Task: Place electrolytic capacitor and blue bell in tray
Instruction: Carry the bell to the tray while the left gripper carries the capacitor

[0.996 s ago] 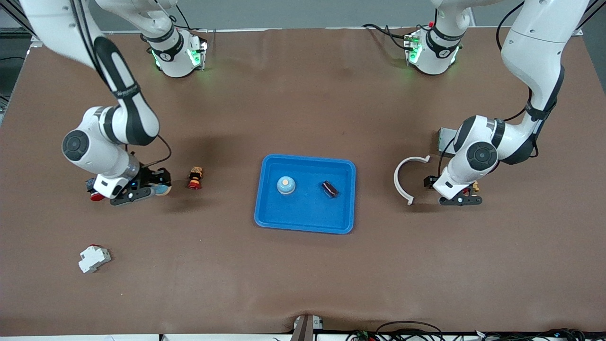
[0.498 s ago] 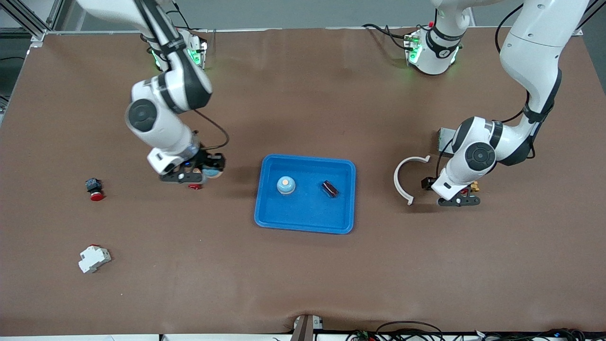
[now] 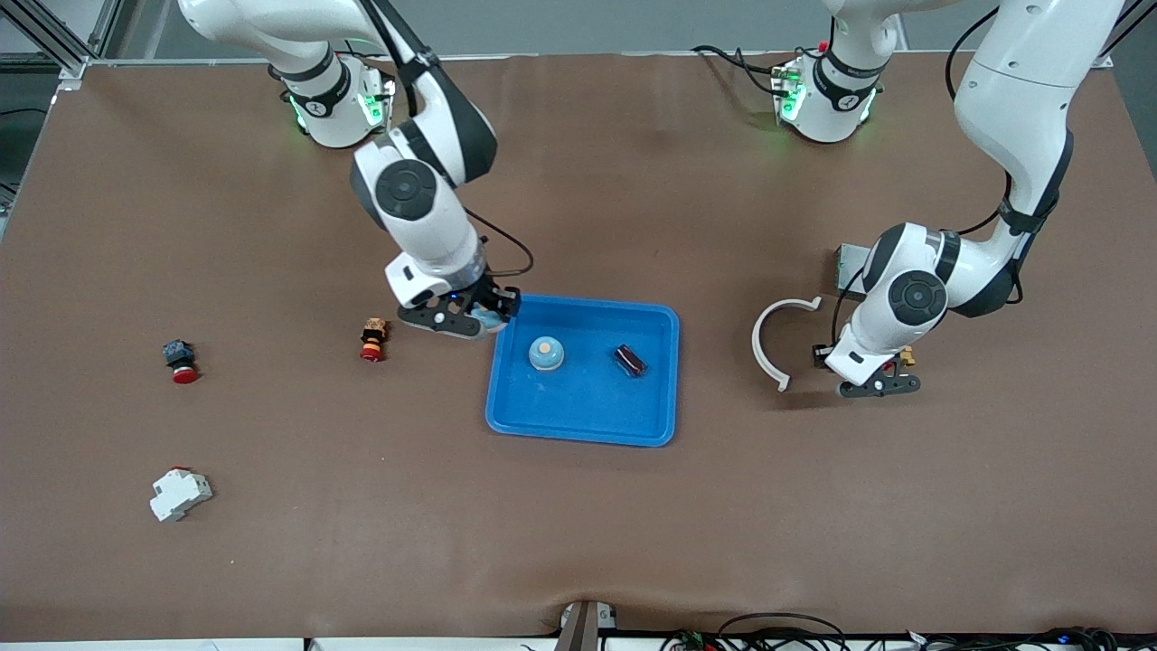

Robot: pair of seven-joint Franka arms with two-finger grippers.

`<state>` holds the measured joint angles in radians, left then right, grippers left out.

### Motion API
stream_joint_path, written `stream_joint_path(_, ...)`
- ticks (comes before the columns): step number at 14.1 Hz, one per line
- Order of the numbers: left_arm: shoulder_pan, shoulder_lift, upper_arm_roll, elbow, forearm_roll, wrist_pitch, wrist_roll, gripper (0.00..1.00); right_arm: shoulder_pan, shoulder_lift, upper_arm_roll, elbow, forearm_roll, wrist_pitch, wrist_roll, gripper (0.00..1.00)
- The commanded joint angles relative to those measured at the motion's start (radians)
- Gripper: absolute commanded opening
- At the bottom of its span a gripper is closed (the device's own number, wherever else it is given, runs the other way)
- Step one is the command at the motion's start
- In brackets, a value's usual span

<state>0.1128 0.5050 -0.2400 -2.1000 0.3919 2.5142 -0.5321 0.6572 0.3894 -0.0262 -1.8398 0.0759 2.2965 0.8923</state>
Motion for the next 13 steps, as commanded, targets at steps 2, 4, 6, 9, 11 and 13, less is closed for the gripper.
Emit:
stream_joint_path(2,-0.002,-0.013,-0.025,0.011,0.010,-0.005,-0.169,0.00,0.068,0.192,-0.015,0.232,-0.082,-0.045,0.199,0.00)
stream_joint_path(4,-0.002,-0.028,-0.031,0.015,0.008,-0.020,-0.181,0.00,0.070,0.248,-0.015,0.286,-0.090,-0.043,0.217,0.00)
stream_joint_path(6,0.004,-0.037,-0.071,0.061,-0.025,-0.101,-0.202,0.00,0.068,0.295,-0.015,0.333,-0.090,-0.037,0.218,0.00)
stream_joint_path(9,-0.016,-0.026,-0.114,0.202,-0.137,-0.288,-0.241,0.00,0.056,0.333,-0.018,0.372,-0.090,-0.029,0.217,0.00)
stream_joint_path(11,-0.021,-0.022,-0.130,0.309,-0.238,-0.409,-0.252,0.00,0.044,0.356,-0.018,0.399,-0.091,-0.031,0.211,0.00)
stream_joint_path(13,-0.066,-0.010,-0.128,0.401,-0.266,-0.513,-0.256,0.00,0.038,0.385,-0.021,0.431,-0.093,-0.031,0.212,0.00)
